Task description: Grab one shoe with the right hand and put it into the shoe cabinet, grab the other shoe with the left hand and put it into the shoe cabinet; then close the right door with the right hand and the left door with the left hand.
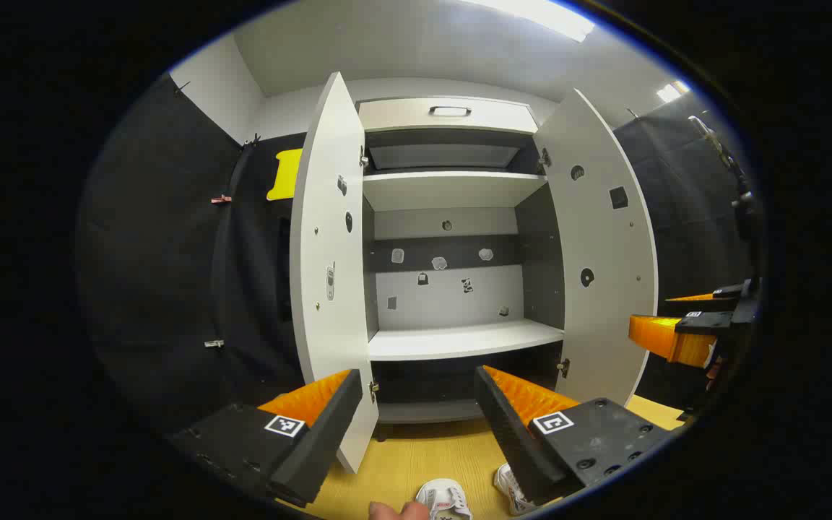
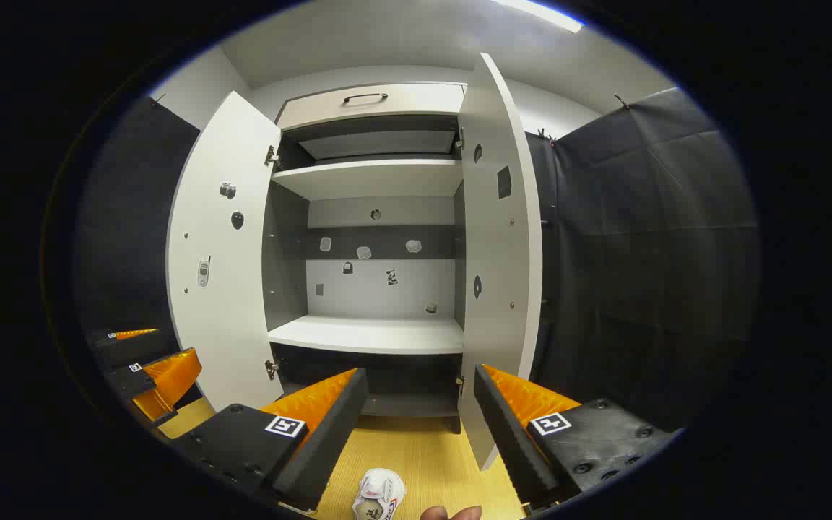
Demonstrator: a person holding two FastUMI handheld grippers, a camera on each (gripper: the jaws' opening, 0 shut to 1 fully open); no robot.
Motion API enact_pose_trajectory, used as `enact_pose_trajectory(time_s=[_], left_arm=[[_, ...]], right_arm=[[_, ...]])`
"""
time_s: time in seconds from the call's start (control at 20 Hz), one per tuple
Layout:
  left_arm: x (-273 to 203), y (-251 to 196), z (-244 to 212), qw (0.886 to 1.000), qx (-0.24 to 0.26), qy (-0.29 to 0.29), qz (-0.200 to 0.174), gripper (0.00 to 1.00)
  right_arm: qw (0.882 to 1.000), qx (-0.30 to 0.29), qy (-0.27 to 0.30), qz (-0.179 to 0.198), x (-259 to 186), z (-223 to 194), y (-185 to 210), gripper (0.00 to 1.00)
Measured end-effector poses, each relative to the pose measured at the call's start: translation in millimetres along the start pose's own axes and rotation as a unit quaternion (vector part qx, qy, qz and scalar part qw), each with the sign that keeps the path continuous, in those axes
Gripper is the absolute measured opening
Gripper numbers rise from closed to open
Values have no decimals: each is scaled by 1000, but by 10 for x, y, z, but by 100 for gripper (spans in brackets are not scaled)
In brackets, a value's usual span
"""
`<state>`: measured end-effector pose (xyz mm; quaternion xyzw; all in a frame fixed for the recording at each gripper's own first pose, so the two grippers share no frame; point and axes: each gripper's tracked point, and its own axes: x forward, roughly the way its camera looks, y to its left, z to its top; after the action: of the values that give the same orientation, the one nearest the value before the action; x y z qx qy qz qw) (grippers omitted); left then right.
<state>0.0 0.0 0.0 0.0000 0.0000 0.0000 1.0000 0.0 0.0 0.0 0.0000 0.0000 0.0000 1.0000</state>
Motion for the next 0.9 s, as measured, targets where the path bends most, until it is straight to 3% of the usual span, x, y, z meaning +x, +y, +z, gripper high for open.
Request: enact_pose_trajectory(time_s=[0.9], left_arm=[[-11,9,37,1000,-1,0,4,98]], right_arm=[[1000,3,7,5,-28,-76,111,97]])
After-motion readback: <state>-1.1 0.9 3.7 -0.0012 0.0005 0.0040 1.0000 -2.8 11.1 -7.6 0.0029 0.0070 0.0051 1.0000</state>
